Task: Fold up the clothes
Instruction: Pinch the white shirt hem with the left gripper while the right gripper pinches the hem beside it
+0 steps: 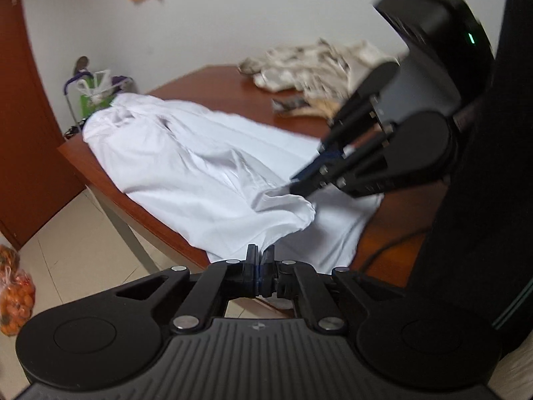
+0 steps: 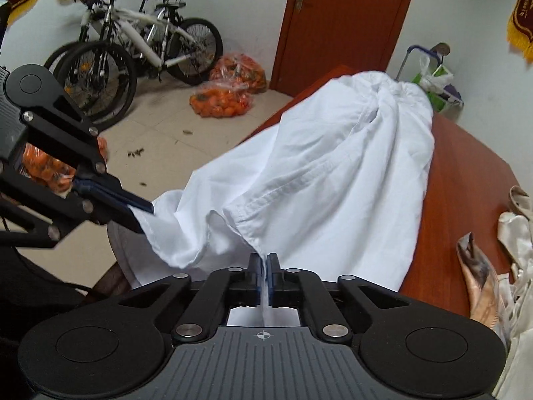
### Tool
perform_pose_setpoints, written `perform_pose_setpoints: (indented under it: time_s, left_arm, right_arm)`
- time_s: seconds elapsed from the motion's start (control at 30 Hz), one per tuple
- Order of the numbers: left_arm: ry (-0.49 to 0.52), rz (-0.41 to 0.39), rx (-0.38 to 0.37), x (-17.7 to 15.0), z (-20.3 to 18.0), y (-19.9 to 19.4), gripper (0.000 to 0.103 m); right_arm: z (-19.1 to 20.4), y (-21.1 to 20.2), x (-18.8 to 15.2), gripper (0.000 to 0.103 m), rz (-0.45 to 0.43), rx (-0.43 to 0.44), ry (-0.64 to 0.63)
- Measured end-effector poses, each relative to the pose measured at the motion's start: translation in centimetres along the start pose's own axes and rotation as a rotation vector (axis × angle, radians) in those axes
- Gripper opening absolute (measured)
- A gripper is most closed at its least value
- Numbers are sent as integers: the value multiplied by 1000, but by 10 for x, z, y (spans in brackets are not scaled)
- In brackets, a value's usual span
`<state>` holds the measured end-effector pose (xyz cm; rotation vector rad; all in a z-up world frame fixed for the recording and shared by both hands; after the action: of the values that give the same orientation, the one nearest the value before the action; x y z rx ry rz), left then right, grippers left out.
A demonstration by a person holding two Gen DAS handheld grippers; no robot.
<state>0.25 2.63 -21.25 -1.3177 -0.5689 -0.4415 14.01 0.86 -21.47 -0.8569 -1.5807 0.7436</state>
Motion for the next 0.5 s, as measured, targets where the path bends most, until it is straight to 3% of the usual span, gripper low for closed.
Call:
perform_pose_setpoints:
  time_s: [0.1, 0.33, 0.5]
  left_arm:
    - [-16, -30, -52, 1, 2, -15, 3]
    - [-18, 81, -139, -23, -15, -1, 2]
    - [-8, 48, -112, -19, -13, -9, 4]
  right_arm:
    - [0, -15, 0, 4, -18, -1, -49]
    - [22, 4, -27, 3, 93, 78, -198]
    - [23, -9, -23, 6, 60, 100, -150]
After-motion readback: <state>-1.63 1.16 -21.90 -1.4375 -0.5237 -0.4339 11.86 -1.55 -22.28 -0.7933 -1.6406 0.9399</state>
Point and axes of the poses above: each gripper's, at about its wrist camera, not at the fingertips, and y roughly the way its jaws point, z to its left, x to its top, the point moved 9 cm from there along y, roughly the way its jaws point, and after that the axes turned 11 degrees about z, right-handed, at the moved point
